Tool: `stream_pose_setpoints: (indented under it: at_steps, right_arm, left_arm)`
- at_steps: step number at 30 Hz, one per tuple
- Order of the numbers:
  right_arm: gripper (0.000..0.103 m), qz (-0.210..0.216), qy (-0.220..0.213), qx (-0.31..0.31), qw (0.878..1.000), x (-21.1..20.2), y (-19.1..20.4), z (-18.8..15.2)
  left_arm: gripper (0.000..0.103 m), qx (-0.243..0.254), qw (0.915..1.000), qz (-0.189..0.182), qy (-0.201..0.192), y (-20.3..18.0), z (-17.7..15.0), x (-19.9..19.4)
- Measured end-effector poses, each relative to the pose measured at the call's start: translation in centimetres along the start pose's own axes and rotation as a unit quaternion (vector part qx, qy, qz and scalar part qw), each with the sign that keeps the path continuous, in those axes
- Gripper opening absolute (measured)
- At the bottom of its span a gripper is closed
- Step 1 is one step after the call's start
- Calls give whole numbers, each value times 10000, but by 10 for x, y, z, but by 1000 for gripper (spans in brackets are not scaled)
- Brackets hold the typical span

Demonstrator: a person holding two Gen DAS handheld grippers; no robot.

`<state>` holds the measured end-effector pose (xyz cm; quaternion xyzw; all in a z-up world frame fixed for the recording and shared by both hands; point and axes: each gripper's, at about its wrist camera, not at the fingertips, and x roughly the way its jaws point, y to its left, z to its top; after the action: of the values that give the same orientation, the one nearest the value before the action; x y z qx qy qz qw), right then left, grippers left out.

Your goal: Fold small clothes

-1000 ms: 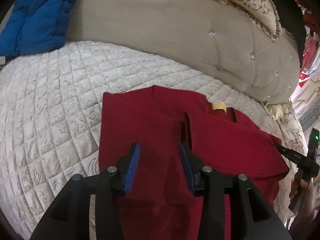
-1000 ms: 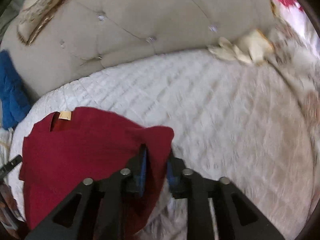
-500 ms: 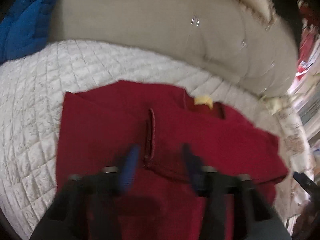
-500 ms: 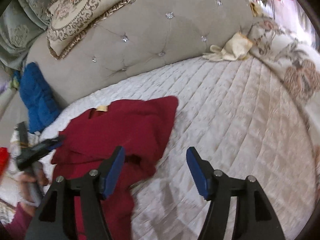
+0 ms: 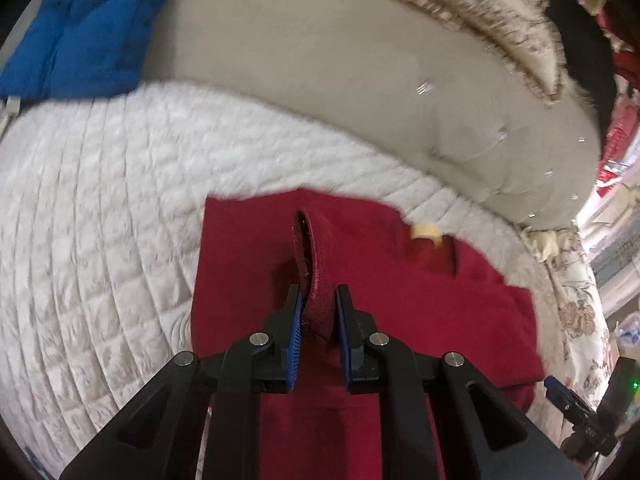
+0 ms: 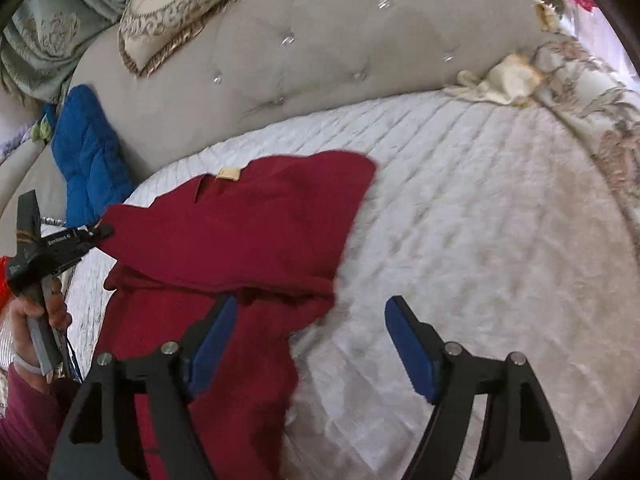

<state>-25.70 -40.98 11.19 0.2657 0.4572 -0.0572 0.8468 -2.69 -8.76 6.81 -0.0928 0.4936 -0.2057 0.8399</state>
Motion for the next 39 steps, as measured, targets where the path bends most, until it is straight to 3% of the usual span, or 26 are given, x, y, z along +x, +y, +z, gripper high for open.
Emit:
stream_pose_setpoints:
  at_steps: [2, 3, 6, 8, 11, 13, 15, 19, 21, 23, 24, 27, 31, 34, 36, 39]
  right_arm:
    - [47, -58, 91, -77, 9999, 14, 4, 5]
    - [28, -289, 280, -319, 9987, 23, 10, 6]
    - [21, -456, 623, -665, 9948, 28, 16, -3]
    - [21, -404, 814, -735, 9931, 23, 10, -9]
    - [23, -52, 771, -229, 9967, 2, -5, 2]
    - [49, 27, 296, 23, 9996, -16, -11, 14]
    - [56, -155, -40, 2, 9999, -18, -8, 26]
    - [53, -223, 50, -418, 9989, 20, 17, 44]
    - [49, -418, 159, -717, 9964, 41, 26, 47]
    - [41, -980, 311, -844, 9911, 65, 20, 46]
    - [43, -821, 281, -646, 9941, 70, 9, 48]
    - [42, -845, 256, -348, 9955, 53, 8, 51]
    - [43, -687, 252, -762, 9944, 28, 30, 30]
    - [46, -1128, 538, -1054, 9865, 37, 31, 10]
    - [48, -1014, 683, -698, 9900, 41, 17, 3]
    - [51, -795, 515, -304, 9950, 19, 13, 3]
  left_arm:
    - [0, -138, 9998, 18, 125, 8, -2, 10]
    - [0, -206, 9996, 57, 164, 11, -3, 13]
    - [0, -361, 9991, 31, 233, 22, -2, 16]
    - [1, -388, 9989, 103, 225, 26, -3, 14]
    - [4, -360, 9991, 175, 139, 24, -2, 7]
    - [6, -259, 9992, 291, -46, 20, -1, -1]
    - [7, -189, 9989, 382, -188, 16, 1, -6]
    - [11, -10, 9972, 609, -438, 8, 0, -11]
    - [13, 145, 9965, 728, -376, 4, -2, -6]
    - [13, 201, 9964, 795, -232, 3, -5, 3]
    - [13, 212, 9962, 827, -167, 4, -7, 7]
    - [13, 321, 9946, 984, -46, 1, -12, 18]
    - [13, 407, 9933, 1076, -90, -3, -14, 17]
    - [13, 450, 9926, 1121, -157, -4, -18, 14]
    - [13, 435, 9922, 1155, -191, -5, -21, 10]
    - [13, 449, 9918, 1147, -348, -7, -30, -11]
